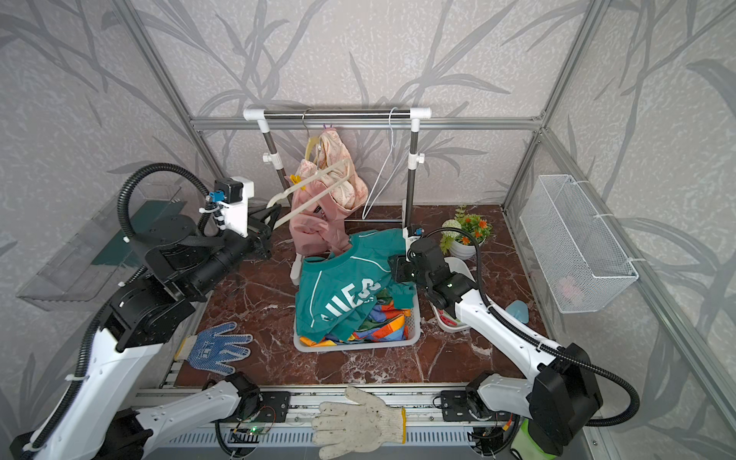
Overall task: Remove the clothespins securing jackets to the hanger
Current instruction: Remove the jacket from the hanger, then place the hanger on the clothesline.
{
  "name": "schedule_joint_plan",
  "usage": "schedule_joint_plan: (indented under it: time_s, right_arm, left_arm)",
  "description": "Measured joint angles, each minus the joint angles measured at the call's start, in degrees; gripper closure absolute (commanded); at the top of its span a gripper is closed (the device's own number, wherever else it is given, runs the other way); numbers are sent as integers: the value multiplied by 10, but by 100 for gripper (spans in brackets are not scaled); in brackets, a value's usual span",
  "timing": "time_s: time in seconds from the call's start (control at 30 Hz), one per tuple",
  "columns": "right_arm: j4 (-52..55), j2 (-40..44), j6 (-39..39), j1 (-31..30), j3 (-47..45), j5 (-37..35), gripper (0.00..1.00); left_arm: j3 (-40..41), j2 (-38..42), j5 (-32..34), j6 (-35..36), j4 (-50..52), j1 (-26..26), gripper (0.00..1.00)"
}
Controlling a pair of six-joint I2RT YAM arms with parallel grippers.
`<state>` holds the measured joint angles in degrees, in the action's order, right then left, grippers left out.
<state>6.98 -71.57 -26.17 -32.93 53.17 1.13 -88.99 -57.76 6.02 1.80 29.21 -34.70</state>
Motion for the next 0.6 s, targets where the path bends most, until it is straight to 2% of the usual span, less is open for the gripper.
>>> schedule_joint_plan:
  time_s: [0.43, 0.6]
  right_arm:
    - [12, 9, 9, 0, -1, 0, 58]
    - [15, 16, 13, 0, -1, 0, 58]
  left_arm:
    - [-2, -106, 5, 32, -127, 0, 100]
    - [-30, -143, 18, 39, -151, 0, 100]
